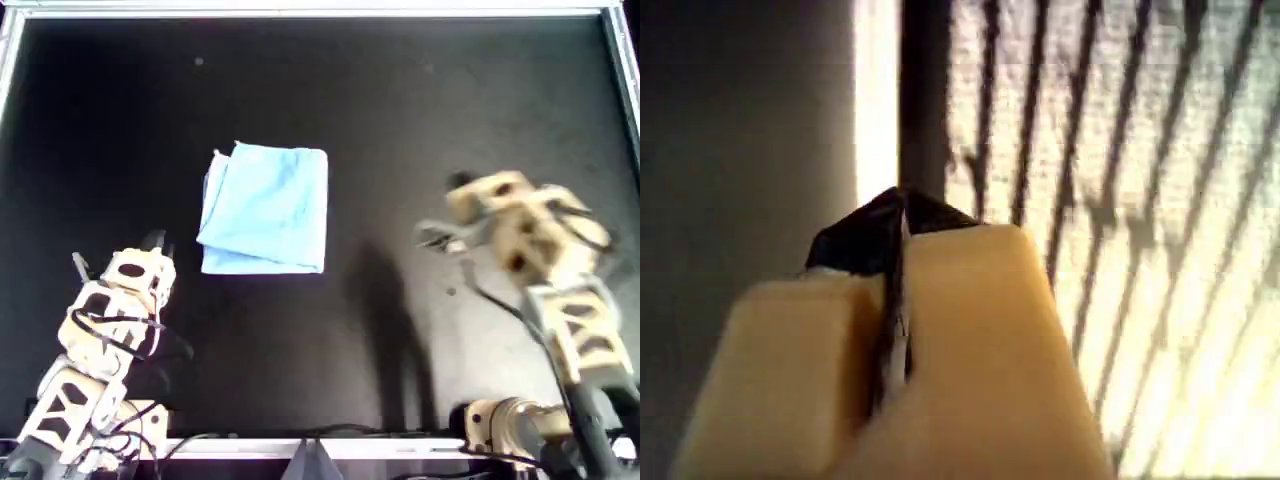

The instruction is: Fold a cloth

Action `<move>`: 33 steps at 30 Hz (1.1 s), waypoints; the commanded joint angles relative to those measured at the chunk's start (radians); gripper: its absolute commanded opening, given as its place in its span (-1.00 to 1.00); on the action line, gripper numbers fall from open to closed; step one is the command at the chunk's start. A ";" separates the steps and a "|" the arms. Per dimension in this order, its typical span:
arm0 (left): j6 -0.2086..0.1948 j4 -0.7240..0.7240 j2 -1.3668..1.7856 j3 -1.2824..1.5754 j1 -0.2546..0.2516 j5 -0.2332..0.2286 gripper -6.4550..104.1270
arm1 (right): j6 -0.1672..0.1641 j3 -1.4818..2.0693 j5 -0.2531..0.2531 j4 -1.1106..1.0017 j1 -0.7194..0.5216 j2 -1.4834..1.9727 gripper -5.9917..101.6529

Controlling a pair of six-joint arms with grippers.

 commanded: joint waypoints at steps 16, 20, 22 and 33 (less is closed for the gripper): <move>0.003 -0.006 0.020 -0.018 0.310 -0.006 0.35 | -0.005 0.344 0.000 -0.031 -0.181 0.673 -0.92; 0.003 -0.006 0.020 -0.017 0.310 -0.006 0.35 | -0.005 0.428 0.000 -0.031 -0.181 0.776 -0.92; 0.003 -0.006 0.020 -0.017 0.310 -0.006 0.35 | -0.005 0.462 0.000 -0.031 -0.179 0.795 -0.92; 0.000 -0.006 0.020 0.002 0.301 -0.005 0.35 | -0.005 0.670 0.002 -0.031 -0.181 0.798 -0.92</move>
